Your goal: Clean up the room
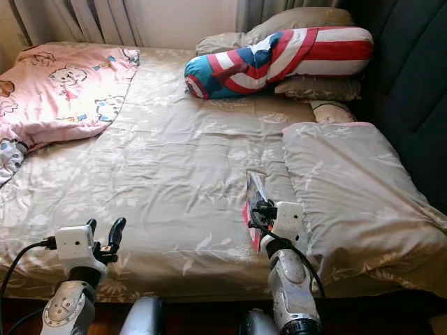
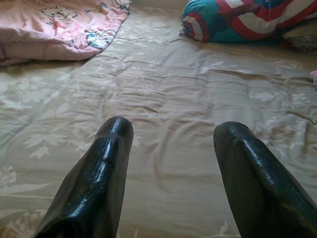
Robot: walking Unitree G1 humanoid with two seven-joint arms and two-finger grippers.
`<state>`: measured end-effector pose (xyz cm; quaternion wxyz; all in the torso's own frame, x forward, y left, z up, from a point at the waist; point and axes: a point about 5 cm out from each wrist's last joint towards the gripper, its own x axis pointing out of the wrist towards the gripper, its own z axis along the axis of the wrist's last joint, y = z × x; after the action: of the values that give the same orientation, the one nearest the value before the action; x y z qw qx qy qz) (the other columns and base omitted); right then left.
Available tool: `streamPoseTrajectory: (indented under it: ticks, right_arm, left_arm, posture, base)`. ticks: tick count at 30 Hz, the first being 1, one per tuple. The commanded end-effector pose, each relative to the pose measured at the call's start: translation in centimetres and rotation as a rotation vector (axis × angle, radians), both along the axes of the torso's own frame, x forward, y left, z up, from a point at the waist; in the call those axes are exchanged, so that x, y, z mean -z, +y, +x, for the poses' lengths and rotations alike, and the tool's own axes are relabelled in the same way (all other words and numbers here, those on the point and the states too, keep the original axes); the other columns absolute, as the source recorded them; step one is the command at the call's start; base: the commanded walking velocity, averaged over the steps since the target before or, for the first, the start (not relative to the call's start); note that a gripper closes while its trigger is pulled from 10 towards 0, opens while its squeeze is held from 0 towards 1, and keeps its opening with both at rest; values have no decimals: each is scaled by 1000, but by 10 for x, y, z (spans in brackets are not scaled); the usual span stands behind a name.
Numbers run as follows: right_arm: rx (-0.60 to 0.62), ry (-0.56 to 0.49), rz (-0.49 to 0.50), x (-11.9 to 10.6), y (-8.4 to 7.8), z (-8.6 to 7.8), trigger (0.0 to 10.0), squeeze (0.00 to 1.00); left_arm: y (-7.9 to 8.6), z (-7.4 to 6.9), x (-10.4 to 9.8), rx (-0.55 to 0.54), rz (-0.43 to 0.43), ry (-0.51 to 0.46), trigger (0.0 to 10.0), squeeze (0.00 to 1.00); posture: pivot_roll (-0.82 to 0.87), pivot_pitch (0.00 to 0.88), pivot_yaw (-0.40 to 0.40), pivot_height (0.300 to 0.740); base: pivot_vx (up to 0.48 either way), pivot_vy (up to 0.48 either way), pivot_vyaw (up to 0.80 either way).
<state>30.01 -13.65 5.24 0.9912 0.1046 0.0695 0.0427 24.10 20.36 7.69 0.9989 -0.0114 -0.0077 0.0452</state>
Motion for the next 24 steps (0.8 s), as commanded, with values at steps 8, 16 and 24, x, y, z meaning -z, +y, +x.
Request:
streamPoseTrajectory:
  ticks: [8, 16, 24]
  right_arm:
    - [3, -61, 9, -9, 1, 2, 10000, 0]
    - [5, -76, 19, -11, 2, 3, 10000, 0]
    - [-6, -34, -12, -5, 4, 2, 10000, 0]
  left_arm:
    - [0, -1, -2, 0, -4, -9, 10000, 0]
    - [0, -1, -3, 0, -5, -14, 10000, 0]
    - [0, 0, -4, 1, -6, -11, 10000, 0]
  posture:
    - [124, 107, -78, 627]
    - [124, 106, -78, 627]
    - [125, 107, -77, 627]
  base:
    - [0, 0, 0]
    - [0, 0, 0]
    - [0, 0, 0]
